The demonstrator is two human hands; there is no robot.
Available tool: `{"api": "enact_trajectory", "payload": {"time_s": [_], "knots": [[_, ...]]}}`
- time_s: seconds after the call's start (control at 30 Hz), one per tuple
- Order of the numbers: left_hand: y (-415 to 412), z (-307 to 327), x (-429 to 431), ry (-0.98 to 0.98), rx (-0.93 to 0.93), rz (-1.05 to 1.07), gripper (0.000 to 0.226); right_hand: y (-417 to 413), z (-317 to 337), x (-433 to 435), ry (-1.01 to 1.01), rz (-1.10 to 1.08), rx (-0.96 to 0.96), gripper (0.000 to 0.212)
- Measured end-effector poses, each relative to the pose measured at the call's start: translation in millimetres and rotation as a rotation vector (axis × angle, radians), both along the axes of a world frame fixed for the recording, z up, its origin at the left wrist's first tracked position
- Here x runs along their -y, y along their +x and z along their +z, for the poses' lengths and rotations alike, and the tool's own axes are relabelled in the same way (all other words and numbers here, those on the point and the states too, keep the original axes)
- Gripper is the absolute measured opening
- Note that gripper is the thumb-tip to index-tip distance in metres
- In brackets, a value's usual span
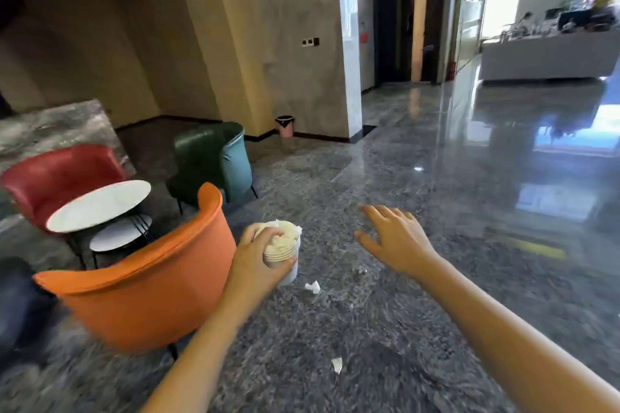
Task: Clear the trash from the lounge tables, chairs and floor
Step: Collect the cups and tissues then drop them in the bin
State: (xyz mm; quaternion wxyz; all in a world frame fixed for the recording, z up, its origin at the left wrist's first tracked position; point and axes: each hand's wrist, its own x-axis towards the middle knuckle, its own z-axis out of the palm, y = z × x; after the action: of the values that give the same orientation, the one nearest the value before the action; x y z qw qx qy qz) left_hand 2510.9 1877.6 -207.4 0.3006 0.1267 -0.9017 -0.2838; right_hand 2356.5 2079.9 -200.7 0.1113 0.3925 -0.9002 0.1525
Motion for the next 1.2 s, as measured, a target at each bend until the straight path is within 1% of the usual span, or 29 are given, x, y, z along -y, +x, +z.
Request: {"api": "enact_trajectory", "payload": {"time_s": [0.1, 0.27, 0.37, 0.47, 0.53, 0.67, 0.8, 0.9, 1.03, 1.1, 1.2], "knots": [[-52, -14, 63, 0.007, 0.051, 0.096, 0.036, -68, -13, 67, 0.023, 0.068, 0.020, 0.054], [-166, -42, 161, -0.005, 0.024, 0.160, 0.038, -185, -38, 188, 0.025, 0.161, -0.002, 0.053], [-249, -38, 217, 0.029, -0.005, 0.193, 0.038, -256, -31, 261, 0.019, 0.220, -0.017, 0.053], [-339, -23, 267, -0.012, -0.047, 0.210, 0.039, -333, -18, 314, -0.040, 0.250, 0.023, 0.052], [-402, -14, 292, -0.004, -0.053, 0.194, 0.039, -386, -11, 337, -0.118, 0.237, 0.118, 0.050], [-527, -15, 327, 0.022, -0.055, 0.110, 0.038, -493, -21, 366, -0.288, 0.173, 0.398, 0.046], [-656, -35, 366, 0.034, -0.047, 0.037, 0.040, -609, -55, 400, -0.414, 0.142, 0.515, 0.041], [-754, -52, 398, 0.043, -0.033, 0.014, 0.041, -707, -80, 431, -0.453, 0.153, 0.573, 0.040], [-876, -55, 463, 0.066, 0.027, 0.065, 0.041, -846, -86, 484, -0.610, 0.094, 0.819, 0.035], [-925, -51, 499, 0.074, 0.047, 0.105, 0.042, -907, -80, 519, -0.660, 0.108, 0.885, 0.032], [-982, -48, 554, 0.101, 0.071, 0.175, 0.041, -983, -71, 583, -0.675, 0.162, 0.959, 0.033]]}}
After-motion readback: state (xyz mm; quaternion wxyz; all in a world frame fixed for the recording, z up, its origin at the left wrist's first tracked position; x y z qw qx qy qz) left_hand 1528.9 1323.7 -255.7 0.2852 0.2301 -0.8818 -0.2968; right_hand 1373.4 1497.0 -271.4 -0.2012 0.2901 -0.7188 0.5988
